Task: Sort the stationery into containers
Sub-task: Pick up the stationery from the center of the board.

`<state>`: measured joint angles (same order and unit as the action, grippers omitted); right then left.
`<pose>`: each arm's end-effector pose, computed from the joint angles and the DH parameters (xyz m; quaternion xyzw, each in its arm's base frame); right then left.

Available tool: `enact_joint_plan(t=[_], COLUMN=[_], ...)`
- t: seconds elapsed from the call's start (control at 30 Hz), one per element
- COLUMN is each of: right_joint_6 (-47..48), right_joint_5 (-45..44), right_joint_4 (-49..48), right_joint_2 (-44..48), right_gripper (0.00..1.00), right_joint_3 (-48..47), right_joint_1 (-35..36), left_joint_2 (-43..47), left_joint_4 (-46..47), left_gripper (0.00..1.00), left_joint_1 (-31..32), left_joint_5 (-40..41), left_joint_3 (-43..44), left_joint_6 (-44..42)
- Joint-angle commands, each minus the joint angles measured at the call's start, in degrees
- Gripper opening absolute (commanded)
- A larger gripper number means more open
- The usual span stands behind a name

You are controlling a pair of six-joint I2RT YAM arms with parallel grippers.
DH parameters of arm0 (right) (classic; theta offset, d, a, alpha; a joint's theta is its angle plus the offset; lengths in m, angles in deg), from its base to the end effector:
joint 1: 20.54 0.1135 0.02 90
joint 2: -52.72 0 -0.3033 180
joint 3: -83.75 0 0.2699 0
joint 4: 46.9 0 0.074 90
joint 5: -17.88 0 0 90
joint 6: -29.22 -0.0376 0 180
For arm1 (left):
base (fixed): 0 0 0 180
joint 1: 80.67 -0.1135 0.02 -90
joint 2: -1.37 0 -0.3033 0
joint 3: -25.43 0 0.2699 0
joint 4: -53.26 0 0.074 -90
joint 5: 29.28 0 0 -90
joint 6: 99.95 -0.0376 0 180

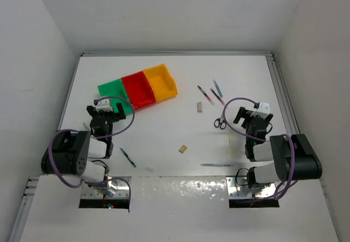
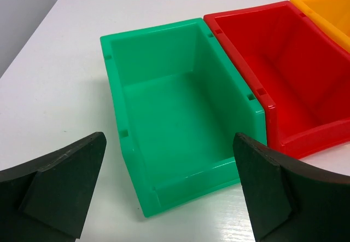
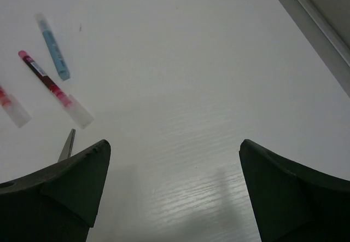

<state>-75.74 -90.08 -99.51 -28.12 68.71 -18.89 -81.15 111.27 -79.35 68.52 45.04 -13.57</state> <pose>0.1895 -0.0061 0.1417 0.1860 0.7576 -0.0324 0.6248 0.2143 0.0002 0.1644 -0.0143 0.7363 0.0636 0.6735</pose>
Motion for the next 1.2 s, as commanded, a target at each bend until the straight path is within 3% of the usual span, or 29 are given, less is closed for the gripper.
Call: enact_joint_plan(t=[0.0,0.1,0.17,0.23,0.27,0.3,0.33,0.4,0.53,0.67,0.7,0.73,0.77,0.83,0.93,0.97,1.03,1.07,1.17], right_joint_6=[-0.24,0.46,0.9,1.42,2.47,5.18,5.9,6.0,3.45,7.65,8.1,8.11,6.37,1.71,-2.6,-6.1,-9.63,-14.26,-21.5], right_joint_5=[-0.06,-0.59,-0.24,1.6,4.57,6.07,7.66,10.74,14.87,26.89,31.01,32.36,32.8,30.98,22.21,18.78,11.13,9.19,3.65], right_joint_4=[-1.87,3.11,12.23,27.34,36.27,40.27,44.23,55.1,70.78,77.31,78.1,78.89,80.9,86.26,95.38,97.07,100.06,100.6,99.03], right_joint_2=[0.51,3.91,7.96,14.11,15.87,18.84,20.09,22.64,24.06,23.18,22.83,22.05,21.26,18.1,13.97,11.52,9.57,8.51,8.33], right_gripper=[0.99,0.99,0.99,0.99,0.99,0.99,0.99,0.99,0.99,0.99,0.96,0.82,0.52,0.35,0.57,0.66,0.77,0.8,0.81], right_joint_3=[3.51,2.46,-2.0,-8.68,-13.23,-15.36,-17.99,-25.09,-36.53,-42.27,-43.06,-43.85,-45.6,-49.21,-53.42,-53.7,-53.53,-52.92,-49.23], right_joint_1=[0.28,0.46,0.81,0.72,0.72,0.64,0.72,0.63,0.55,0.46,0.46,0.63,0.9,2.47,9.05,11.42,18.63,20.74,27.69], left_joint_2=[-0.09,-0.01,0.16,1.91,6.97,8.41,9.65,11.58,25.78,36.01,37.51,39.35,40.15,40.95,40.07,39.72,38.93,38.75,39.8], left_joint_4=[2.36,2.45,2.71,2.72,-7.99,-8.09,-37.07,-44.1,-49.56,-62.99,-66.59,-73.94,-76.36,-83.13,-87.1,-87.2,-87.02,-87.28,-88.78], left_gripper=[1.0,1.0,1.0,1.0,1.0,1.0,1.0,1.0,1.0,1.0,1.0,1.0,1.0,1.0,1.0,1.0,1.0,1.0,1.0], left_joint_1=[0.17,0.26,0.17,-1.05,-2.89,-4.47,-6.75,-10.01,-15.3,-13.19,-11.8,-11.17,-10.91,-10.38,-10.55,-11.07,-11.17,-10.47,-9.33], left_joint_5=[-0.41,-0.41,-0.41,-3.2,-6.7,-17.79,-21.47,-28.14,-31.17,-33.1,-32.84,-31.71,-28.48,-21.27,-11.34,-4.26,1.76,5.01,3.03], left_joint_3=[0.79,0.79,0.88,3.06,8.65,12.27,15.53,20.48,18.47,21.44,22.58,24.77,26.01,29.08,32.08,32.43,33.05,33.22,32.88], left_joint_6=[-0.25,-0.25,-0.16,-0.42,-0.43,-0.43,-7.39,-6.15,-1.66,-9.81,-12.27,-14.99,-15.45,-16.33,-13.63,-12.39,-7.91,-6.94,-5.0])
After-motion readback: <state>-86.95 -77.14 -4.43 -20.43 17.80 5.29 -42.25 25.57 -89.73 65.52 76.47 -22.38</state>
